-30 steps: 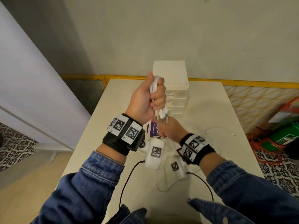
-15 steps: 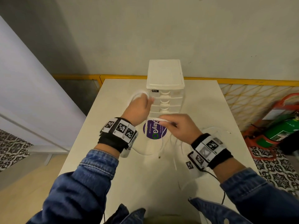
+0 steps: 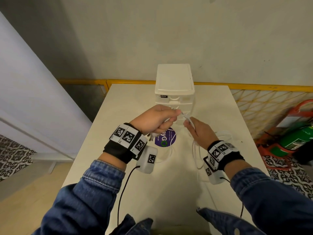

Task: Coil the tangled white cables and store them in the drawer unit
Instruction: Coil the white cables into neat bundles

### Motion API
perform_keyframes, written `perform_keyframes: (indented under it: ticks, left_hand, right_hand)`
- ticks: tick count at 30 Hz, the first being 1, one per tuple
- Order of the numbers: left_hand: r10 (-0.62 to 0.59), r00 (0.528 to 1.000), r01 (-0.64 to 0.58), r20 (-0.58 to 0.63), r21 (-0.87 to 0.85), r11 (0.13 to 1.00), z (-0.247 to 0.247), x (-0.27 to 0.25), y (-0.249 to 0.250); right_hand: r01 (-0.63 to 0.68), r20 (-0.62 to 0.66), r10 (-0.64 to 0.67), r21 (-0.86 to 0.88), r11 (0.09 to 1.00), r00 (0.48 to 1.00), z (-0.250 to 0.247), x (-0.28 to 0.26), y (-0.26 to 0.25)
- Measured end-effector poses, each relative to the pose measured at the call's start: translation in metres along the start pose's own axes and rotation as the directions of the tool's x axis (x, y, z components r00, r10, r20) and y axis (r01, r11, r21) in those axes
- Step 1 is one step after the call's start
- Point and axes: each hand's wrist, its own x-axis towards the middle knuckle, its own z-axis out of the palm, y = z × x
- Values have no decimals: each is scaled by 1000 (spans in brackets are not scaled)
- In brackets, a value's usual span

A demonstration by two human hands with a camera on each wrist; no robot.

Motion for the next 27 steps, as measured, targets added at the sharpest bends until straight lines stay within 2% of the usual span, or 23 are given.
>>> perform_keyframes:
  ticks: [4,7,10,12,14,17,19,21,24,26,27]
  left_hand:
    - [82,993,-91,-84,-115,989,-6,-2,3]
    - [141,966,-183,-218,-186,965,-20,-4,8]
    - [138,895,-301,-424,-344,890,-40,-7,17]
    - [120,839,-368,-531,-390,844,-49,-10,20]
    - [99,804,-364,-586,-354,862,-51,-11,19]
    - [27,818,-233,-575,-288,929,-47,-7,17]
    - [8,838,-155,-546,-225,962,-44,-6,13]
    - [2,854,-105,-521,-168,980,-41,-6,9]
    - [-9,876,-68,-481,-141,988,-31,-4,3]
    - [-12,896,-44,-443,-116,992,-24,-2,2]
    - [-11,912,-35,-409,-105,994,-21,-2,3]
  right_hand:
    - [-67,69,64,31,997,996,15,-8,-3]
    - [-145,128,146,-20,989,981,24,-17,12]
    - [-187,176,188,-22,982,966,27,-29,29]
    - [-228,186,227,-18,974,956,26,-35,37]
    - [-285,215,272,30,958,938,24,-36,39]
    - [-339,221,286,259,904,932,11,-30,25]
    - [-293,122,266,374,880,956,-4,-22,10]
    - [-197,-33,229,401,894,973,-21,-13,-9]
    - [39,-217,44,360,932,975,-38,-3,-39]
    - [161,-228,-94,293,942,969,-38,4,-60]
    - [179,-201,-127,268,947,971,-34,9,-69]
